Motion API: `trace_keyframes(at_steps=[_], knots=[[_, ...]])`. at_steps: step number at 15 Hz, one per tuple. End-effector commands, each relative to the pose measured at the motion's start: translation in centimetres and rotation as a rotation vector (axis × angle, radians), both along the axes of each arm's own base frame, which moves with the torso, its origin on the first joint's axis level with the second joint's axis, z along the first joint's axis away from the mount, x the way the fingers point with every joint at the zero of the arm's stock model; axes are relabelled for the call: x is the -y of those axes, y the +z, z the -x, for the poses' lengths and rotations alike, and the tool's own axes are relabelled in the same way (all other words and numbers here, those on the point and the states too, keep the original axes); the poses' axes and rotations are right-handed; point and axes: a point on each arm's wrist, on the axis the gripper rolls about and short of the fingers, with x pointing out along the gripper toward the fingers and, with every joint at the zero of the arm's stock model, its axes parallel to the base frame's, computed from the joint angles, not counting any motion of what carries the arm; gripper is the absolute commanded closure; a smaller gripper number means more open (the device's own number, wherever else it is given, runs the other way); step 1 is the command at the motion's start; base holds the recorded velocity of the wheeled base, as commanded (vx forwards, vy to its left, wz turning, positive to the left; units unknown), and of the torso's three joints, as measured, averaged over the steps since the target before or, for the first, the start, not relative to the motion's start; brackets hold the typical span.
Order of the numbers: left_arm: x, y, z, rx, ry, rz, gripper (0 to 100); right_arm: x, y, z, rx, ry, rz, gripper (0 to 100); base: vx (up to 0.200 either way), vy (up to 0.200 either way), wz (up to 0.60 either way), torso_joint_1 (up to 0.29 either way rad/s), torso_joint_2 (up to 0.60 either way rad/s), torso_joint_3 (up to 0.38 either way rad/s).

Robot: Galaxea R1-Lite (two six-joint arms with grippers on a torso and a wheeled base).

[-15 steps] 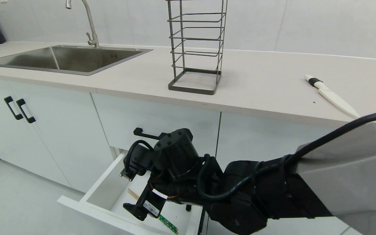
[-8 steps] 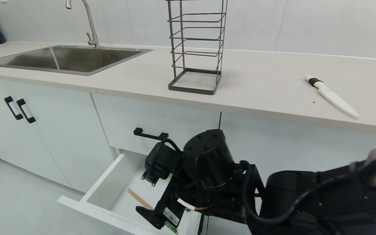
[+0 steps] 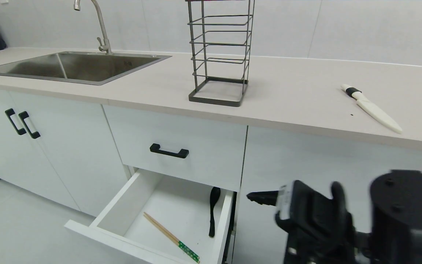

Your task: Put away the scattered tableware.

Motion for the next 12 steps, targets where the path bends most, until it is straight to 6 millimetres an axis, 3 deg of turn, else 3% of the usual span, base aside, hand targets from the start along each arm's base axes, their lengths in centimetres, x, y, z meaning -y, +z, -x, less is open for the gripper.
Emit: trace_keyframes(at_steps=[1, 4, 7, 8, 12], knots=[[0.0, 0.0, 0.0, -0.001, 0.0, 0.0, 0, 6.4, 1.1, 3.0, 0.054, -0.038, -0.089, 0, 0.0, 0.0, 0.0, 0.0, 0.0, 0.0], [0.0, 0.0, 0.0, -0.001, 0.0, 0.0, 0, 12.0, -0.3, 6.0, 0.08, -0.088, -0.137, 0, 0.0, 0.0, 0.0, 0.0, 0.0, 0.0], [0.0, 0.0, 0.0, -0.001, 0.0, 0.0, 0, 15.4, -1.4, 8.2, 0.1, -0.122, -0.21, 0, 0.0, 0.0, 0.0, 0.0, 0.0, 0.0], [0.0, 0.0, 0.0, -0.001, 0.0, 0.0, 0, 17.3, -1.9, 9.6, 0.137, -0.15, -0.254, 0, 0.0, 0.0, 0.0, 0.0, 0.0, 0.0], [0.0, 0.0, 0.0, -0.001, 0.0, 0.0, 0, 20.2, -1.8, 12.0, 0.292, -0.377, -0.43, 0, 0.0, 0.0, 0.0, 0.0, 0.0, 0.0]])
